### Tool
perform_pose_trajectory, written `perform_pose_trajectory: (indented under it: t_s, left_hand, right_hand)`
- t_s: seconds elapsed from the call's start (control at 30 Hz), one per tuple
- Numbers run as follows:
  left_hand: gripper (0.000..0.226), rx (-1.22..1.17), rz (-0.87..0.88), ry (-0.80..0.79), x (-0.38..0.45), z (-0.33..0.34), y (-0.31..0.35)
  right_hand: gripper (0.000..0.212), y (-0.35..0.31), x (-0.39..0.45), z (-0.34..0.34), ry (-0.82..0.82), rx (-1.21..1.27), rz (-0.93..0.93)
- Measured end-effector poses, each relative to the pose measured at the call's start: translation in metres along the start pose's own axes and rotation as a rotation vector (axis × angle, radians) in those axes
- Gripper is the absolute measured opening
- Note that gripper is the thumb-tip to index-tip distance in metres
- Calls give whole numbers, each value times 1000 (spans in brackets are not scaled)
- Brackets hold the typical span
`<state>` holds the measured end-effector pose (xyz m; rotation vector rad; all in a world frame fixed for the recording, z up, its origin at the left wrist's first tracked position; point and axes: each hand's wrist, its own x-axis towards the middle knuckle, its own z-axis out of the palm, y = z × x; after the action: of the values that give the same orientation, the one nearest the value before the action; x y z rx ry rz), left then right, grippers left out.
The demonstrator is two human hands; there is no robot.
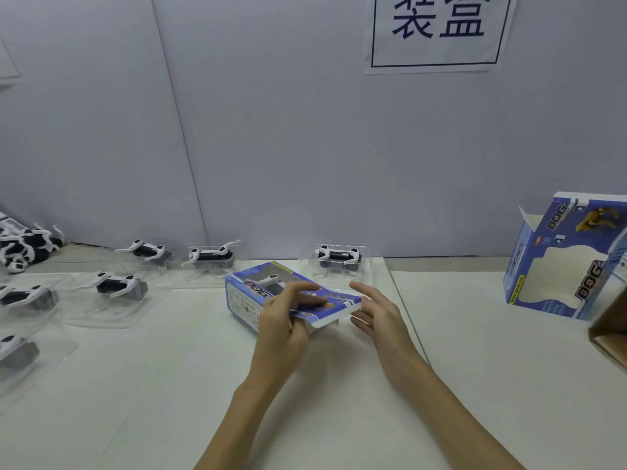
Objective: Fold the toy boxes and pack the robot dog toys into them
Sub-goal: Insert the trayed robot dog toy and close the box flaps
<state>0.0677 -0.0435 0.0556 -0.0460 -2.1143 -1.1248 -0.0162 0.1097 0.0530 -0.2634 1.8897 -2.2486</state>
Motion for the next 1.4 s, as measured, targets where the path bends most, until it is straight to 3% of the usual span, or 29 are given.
perform_pose_trajectory:
  t_s: [0.17, 0.27, 0.33, 0.4, 0.5, 0.57, 0.63, 0.7, 0.77, 0.87, 0.97, 1.1, 1.27, 1.4]
  left_hand:
    - [54, -198, 12, 106, 3, -8, 8]
    - [55, -254, 31, 130, 3, -8, 12]
    - [57, -364, 2, 140, 5, -10, 9]
    - [57, -454, -4, 142, 6, -12, 6]
    - [44, -461, 29, 119, 8, -11, 10]
    - [35, -350, 95, 98, 6, -8, 12]
    - [68, -103, 182, 56, 3, -6, 9]
    - [107, 109, 282, 16, 2, -6, 0]
    - [116, 163, 335, 30, 2, -5, -5]
    - [117, -39, 186, 37, 5, -5, -2]
    - [110, -163, 183, 120, 5, -5, 0]
    - [73, -416, 86, 136, 6, -6, 11]
    - [55, -509, -41, 97, 5, -2, 13]
    - [48, -486, -110, 40, 5, -1, 13]
  right_hand:
    - [32, 0, 2, -1, -125, 69, 14]
    - [43, 3, 0, 1, -188, -200, -103]
    - [35, 8, -3, 4, -199, -383, -187]
    - [23, 13, -3, 5, -118, -497, -270]
    - [10, 13, 0, 6, 48, -476, -379]
    - [16, 8, 0, 4, 137, -439, -440]
    - [27, 0, -1, 1, 229, -393, -491]
    - [22, -12, -1, -7, 283, -316, -518]
    - [15, -23, -2, -16, 298, -266, -540]
    - [14, -32, -10, -19, 291, -226, -576]
    - [15, -38, -20, -12, 294, -171, -619]
    - [13, -40, -29, 1, 272, -185, -667]
    - [56, -28, -29, 7, 88, -319, -677]
    - [62, -21, -27, 11, -28, -315, -692]
